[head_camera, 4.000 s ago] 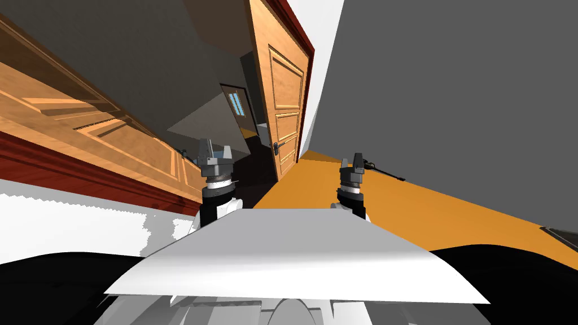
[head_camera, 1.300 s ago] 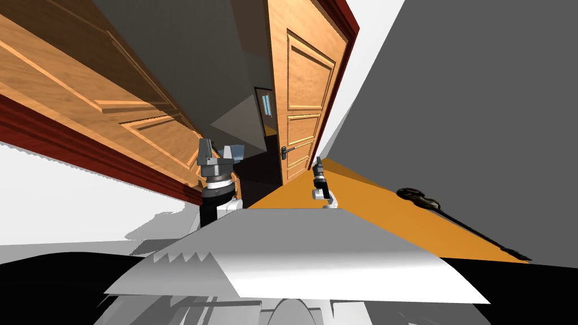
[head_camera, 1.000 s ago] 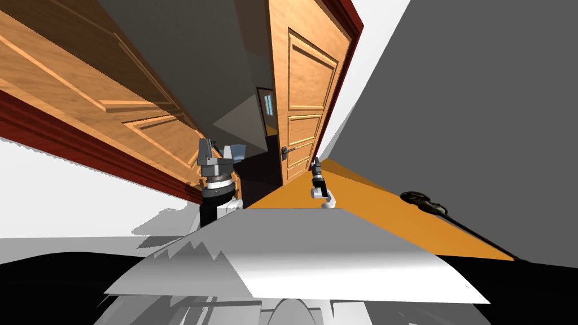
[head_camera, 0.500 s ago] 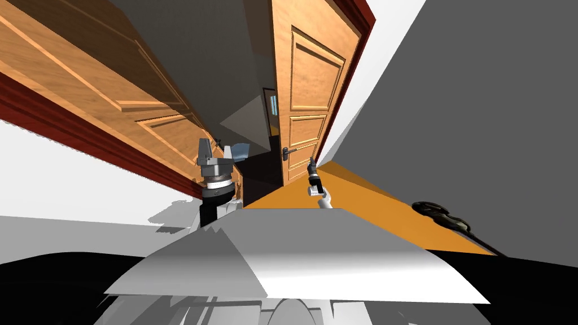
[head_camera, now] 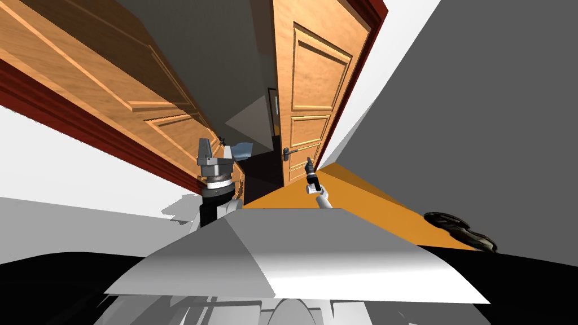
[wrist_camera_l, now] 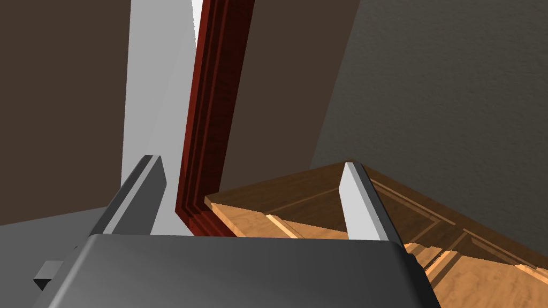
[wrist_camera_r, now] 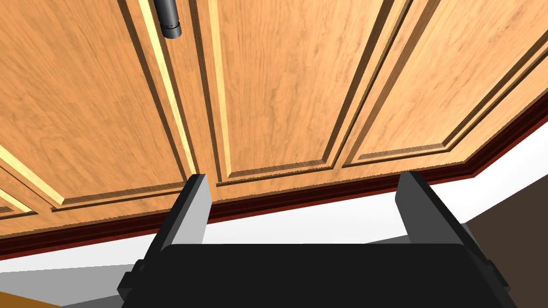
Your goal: Push the door open
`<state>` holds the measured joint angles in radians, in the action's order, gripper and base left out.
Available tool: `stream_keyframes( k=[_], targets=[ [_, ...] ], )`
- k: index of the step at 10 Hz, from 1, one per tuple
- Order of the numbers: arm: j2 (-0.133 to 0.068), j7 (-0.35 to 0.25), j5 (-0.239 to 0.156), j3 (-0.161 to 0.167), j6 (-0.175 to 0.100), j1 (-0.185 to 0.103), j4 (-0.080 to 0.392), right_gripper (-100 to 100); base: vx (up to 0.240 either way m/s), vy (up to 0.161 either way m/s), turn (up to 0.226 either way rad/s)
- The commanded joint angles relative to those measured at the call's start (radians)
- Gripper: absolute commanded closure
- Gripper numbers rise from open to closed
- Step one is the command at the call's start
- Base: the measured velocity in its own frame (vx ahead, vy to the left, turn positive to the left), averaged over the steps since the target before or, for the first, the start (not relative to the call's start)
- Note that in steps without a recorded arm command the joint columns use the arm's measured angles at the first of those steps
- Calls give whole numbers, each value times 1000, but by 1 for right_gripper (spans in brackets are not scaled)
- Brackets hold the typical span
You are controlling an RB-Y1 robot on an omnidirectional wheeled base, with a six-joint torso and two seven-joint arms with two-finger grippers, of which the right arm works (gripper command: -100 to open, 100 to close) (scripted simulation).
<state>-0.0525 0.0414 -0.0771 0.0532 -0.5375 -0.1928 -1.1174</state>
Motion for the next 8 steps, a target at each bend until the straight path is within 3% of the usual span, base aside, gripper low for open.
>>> stream_keyframes(
  k=[1,3,4,7,8],
  targets=[
    [2,-2,-1,2,-1,-16,33,-100,22,-52,79],
    [6,-9,-7,11,1,-73,105,-100,27,-73,143],
    [6,-9,-7,11,1,-73,119,-100,33,-86,86],
    [13,-21,-15,24,5,-154,243,-100,32,-108,141],
    [13,-21,-15,24,5,-154,243,-100,31,-81,81]
  ],
)
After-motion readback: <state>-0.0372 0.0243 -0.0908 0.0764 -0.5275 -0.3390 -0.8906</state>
